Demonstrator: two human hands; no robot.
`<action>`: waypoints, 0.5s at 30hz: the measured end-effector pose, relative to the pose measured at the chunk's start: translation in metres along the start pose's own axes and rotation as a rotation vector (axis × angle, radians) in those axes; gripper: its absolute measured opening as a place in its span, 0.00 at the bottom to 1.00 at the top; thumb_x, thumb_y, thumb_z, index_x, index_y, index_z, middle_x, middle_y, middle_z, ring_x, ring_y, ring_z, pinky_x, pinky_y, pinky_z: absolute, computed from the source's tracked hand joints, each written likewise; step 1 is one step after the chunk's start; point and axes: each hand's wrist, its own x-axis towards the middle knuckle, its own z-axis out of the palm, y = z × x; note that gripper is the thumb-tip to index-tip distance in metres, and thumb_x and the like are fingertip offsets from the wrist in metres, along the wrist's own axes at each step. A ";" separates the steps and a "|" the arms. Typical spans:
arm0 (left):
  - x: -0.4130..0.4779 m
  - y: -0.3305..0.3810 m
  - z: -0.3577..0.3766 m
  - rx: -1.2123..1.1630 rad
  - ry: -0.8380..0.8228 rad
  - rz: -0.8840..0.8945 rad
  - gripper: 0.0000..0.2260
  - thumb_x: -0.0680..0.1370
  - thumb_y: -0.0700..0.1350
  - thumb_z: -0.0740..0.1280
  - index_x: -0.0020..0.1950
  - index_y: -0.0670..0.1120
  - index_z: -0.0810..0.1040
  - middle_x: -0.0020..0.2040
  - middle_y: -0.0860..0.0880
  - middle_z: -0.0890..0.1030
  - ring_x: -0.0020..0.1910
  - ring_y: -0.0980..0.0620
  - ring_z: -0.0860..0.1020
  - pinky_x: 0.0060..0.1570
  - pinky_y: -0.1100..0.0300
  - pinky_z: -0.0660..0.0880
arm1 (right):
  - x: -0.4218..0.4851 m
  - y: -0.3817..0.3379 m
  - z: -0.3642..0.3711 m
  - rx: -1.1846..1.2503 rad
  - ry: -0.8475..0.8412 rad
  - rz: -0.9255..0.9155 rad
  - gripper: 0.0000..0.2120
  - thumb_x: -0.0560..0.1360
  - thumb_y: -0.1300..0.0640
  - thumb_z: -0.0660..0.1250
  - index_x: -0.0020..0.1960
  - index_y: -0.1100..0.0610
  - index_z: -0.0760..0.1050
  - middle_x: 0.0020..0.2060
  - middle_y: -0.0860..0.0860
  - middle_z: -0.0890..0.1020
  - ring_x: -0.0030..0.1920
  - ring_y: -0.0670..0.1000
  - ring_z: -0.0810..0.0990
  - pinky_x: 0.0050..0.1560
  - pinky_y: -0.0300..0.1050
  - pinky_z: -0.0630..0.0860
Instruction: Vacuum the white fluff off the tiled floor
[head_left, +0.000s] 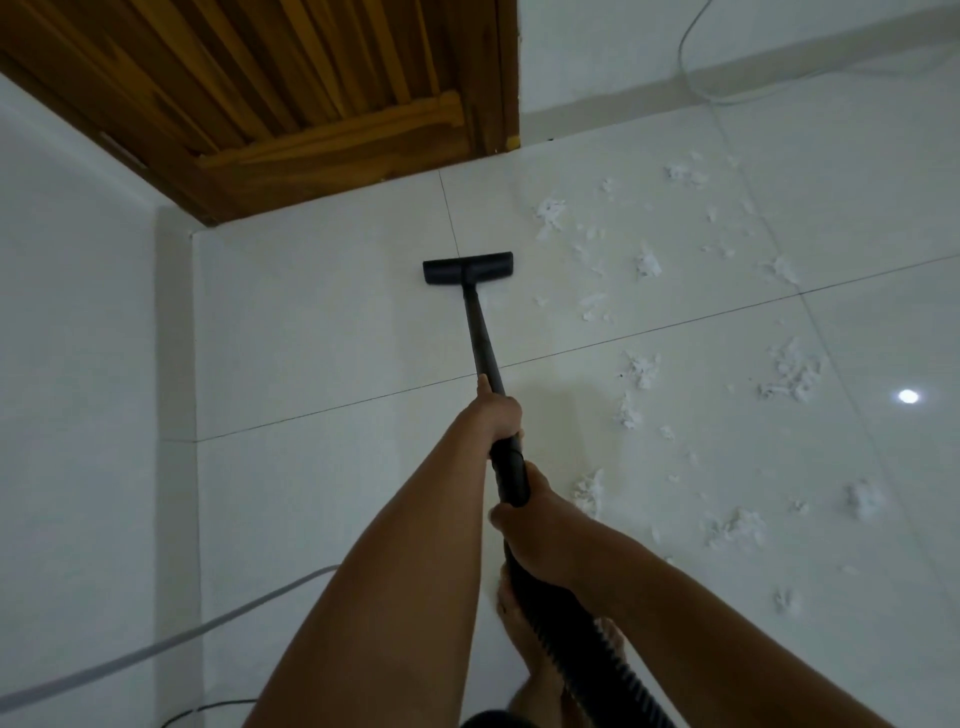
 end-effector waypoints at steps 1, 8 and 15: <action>-0.003 -0.002 0.005 0.000 -0.002 -0.003 0.34 0.83 0.41 0.54 0.80 0.61 0.38 0.44 0.43 0.79 0.42 0.47 0.77 0.60 0.47 0.79 | -0.004 0.005 -0.001 -0.009 -0.009 0.001 0.30 0.85 0.60 0.56 0.83 0.49 0.47 0.38 0.55 0.76 0.25 0.45 0.75 0.16 0.30 0.65; -0.001 -0.009 0.028 -0.051 0.003 -0.013 0.35 0.83 0.39 0.54 0.80 0.60 0.36 0.50 0.41 0.80 0.48 0.44 0.79 0.61 0.45 0.78 | 0.003 0.031 -0.009 -0.044 -0.011 0.002 0.32 0.83 0.61 0.56 0.82 0.45 0.47 0.40 0.57 0.79 0.19 0.44 0.74 0.21 0.35 0.71; 0.033 0.033 -0.001 -0.072 -0.010 -0.018 0.40 0.81 0.36 0.57 0.79 0.61 0.34 0.65 0.36 0.77 0.59 0.41 0.80 0.62 0.44 0.78 | 0.032 -0.013 -0.028 0.096 -0.043 0.054 0.31 0.84 0.59 0.57 0.80 0.38 0.48 0.36 0.59 0.77 0.24 0.51 0.76 0.28 0.45 0.77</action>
